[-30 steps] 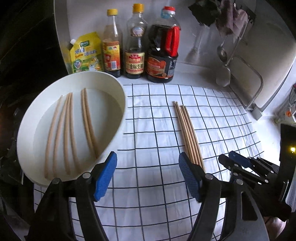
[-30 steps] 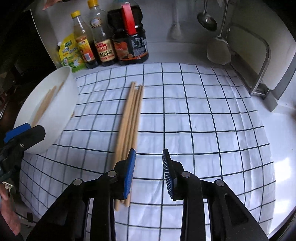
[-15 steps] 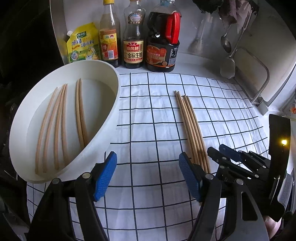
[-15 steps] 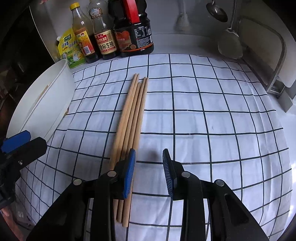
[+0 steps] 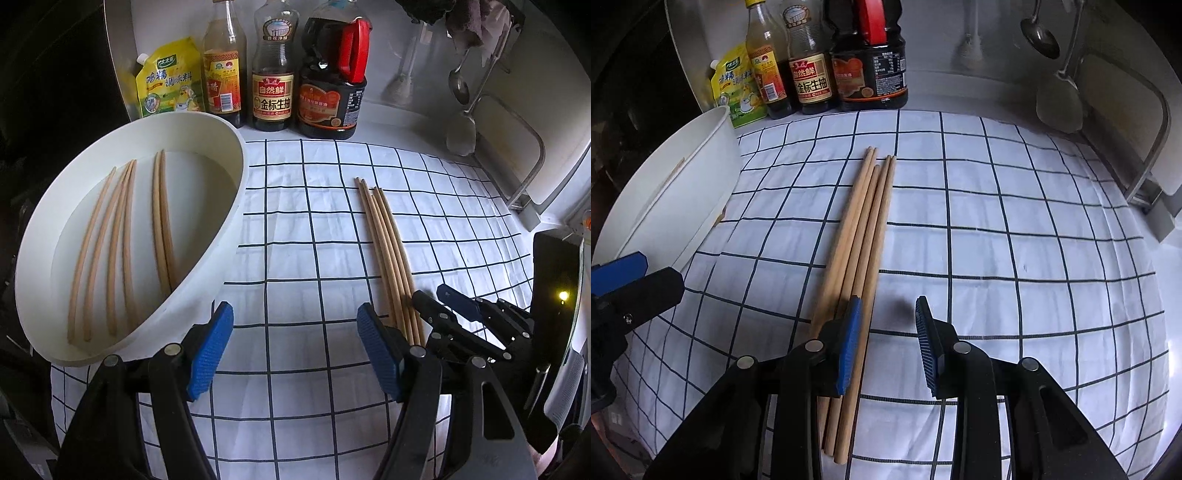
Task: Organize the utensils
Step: 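Grasp one chopstick from the bundle with the right tool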
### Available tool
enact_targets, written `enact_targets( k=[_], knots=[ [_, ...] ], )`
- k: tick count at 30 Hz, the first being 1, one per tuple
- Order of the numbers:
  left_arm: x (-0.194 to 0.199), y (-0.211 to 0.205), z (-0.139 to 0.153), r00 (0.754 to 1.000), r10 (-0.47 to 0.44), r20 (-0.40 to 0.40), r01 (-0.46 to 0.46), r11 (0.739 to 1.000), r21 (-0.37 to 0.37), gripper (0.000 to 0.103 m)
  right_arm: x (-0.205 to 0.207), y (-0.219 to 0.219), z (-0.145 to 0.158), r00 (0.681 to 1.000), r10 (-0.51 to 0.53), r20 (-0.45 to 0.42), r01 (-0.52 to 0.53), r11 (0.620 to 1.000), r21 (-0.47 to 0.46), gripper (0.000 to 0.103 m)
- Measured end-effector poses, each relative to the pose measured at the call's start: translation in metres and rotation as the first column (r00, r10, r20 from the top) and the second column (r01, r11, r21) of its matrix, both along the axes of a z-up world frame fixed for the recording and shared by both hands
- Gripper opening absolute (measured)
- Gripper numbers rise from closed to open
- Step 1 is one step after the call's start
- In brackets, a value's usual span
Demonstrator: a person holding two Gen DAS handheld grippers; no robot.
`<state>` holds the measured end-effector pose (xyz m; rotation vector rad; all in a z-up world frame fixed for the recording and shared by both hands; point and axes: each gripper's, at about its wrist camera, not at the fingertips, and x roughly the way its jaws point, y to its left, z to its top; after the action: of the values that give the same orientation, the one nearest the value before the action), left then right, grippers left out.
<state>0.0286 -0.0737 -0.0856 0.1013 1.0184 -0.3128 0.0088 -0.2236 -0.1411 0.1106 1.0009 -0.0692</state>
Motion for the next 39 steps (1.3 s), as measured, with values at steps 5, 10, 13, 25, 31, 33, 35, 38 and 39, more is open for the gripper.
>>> enact_targets(
  k=[5,10,13,25,31,33,35,38,39],
  knots=[
    [0.002,-0.001,0.0,1.0,-0.001,-0.002,0.001,1.0,-0.001,0.068,-0.001,0.002,0.0,1.0,0.015,0.004,-0.015,1.0,-0.026,0.029],
    [0.004,-0.001,0.0,1.0,0.0,-0.002,0.0,1.0,-0.002,0.068,-0.002,0.005,0.001,1.0,0.026,0.003,-0.026,0.998,-0.05,0.029],
    [0.005,-0.002,0.0,1.0,0.0,-0.004,0.0,1.0,0.001,0.068,-0.001,0.007,0.001,0.999,0.032,0.003,-0.031,0.997,-0.071,0.029],
    [0.006,-0.008,-0.001,1.0,-0.008,-0.011,0.008,1.0,-0.003,0.068,-0.004,0.01,-0.005,0.997,0.073,-0.008,-0.073,0.994,-0.079,0.008],
    [0.005,-0.022,-0.006,0.999,-0.033,-0.024,0.033,0.999,-0.01,0.068,-0.008,-0.001,-0.004,0.998,0.059,-0.006,-0.059,0.997,-0.049,0.007],
    [0.005,-0.029,-0.009,0.999,-0.043,-0.028,0.043,0.999,-0.008,0.068,-0.012,-0.008,-0.004,0.999,0.043,-0.006,-0.043,0.998,-0.041,0.007],
    [0.007,-0.035,-0.013,0.998,-0.048,-0.036,0.048,0.999,-0.008,0.068,-0.016,-0.017,-0.004,1.0,0.029,-0.007,-0.029,0.999,-0.035,0.007],
    [0.013,-0.042,-0.023,0.997,-0.039,-0.059,0.039,0.999,-0.011,0.068,-0.022,-0.027,-0.003,1.0,0.014,-0.01,-0.014,0.999,-0.036,0.007],
    [0.016,-0.044,-0.027,0.997,-0.035,-0.069,0.034,0.999,-0.01,0.068,-0.024,-0.032,-0.003,1.0,0.006,-0.01,-0.006,0.999,-0.033,0.007]
  ],
)
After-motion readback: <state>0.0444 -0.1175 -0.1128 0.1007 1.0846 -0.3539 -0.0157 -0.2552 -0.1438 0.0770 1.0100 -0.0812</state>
